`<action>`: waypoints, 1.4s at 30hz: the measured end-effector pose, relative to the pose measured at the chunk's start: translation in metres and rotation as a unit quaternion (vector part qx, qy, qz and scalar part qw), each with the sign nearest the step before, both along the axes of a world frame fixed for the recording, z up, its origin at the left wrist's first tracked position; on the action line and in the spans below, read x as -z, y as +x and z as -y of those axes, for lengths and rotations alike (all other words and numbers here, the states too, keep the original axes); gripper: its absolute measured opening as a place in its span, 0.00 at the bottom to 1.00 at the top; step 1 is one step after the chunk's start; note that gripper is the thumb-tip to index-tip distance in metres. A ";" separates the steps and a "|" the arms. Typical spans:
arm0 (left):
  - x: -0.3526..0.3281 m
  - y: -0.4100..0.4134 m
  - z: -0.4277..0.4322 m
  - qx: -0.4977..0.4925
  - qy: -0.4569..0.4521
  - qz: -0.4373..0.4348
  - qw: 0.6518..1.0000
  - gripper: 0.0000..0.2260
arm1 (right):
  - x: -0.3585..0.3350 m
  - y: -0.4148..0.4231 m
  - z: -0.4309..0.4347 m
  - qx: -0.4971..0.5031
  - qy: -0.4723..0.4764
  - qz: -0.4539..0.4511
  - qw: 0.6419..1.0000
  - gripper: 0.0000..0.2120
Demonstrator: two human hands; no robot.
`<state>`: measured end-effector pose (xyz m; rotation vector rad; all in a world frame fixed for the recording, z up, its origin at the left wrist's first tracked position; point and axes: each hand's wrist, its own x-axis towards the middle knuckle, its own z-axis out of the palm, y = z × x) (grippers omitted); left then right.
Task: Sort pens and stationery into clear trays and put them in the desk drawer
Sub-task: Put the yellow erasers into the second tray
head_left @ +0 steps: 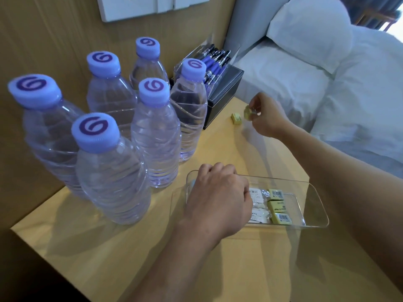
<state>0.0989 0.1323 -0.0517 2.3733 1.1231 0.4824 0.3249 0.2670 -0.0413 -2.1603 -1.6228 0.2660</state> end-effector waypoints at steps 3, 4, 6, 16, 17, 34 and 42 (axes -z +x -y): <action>0.001 0.000 0.000 0.000 0.001 0.006 1.000 0.09 | -0.006 -0.007 -0.007 -0.036 0.000 0.006 0.999 0.17; 0.002 0.000 0.000 -0.001 0.002 0.008 1.000 0.09 | -0.007 -0.009 -0.008 -0.042 0.001 0.003 0.999 0.17; 0.002 0.001 0.000 -0.004 -0.001 0.010 1.000 0.09 | -0.004 -0.013 -0.009 -0.047 -0.015 -0.003 0.999 0.17; 0.002 0.004 0.002 -0.001 -0.004 0.004 1.000 0.10 | 0.008 -0.018 -0.009 -0.034 -0.043 -0.063 0.997 0.20; 0.002 0.004 0.002 -0.001 -0.005 0.002 1.000 0.10 | 0.011 -0.020 -0.009 -0.029 -0.039 -0.058 0.997 0.21; 0.001 0.006 0.002 -0.009 -0.002 -0.015 1.000 0.10 | 0.017 -0.013 0.087 0.029 -0.027 0.028 0.999 0.25; 0.002 0.007 0.001 -0.008 -0.004 -0.025 1.000 0.10 | 0.012 -0.023 0.082 0.034 -0.034 0.031 0.998 0.17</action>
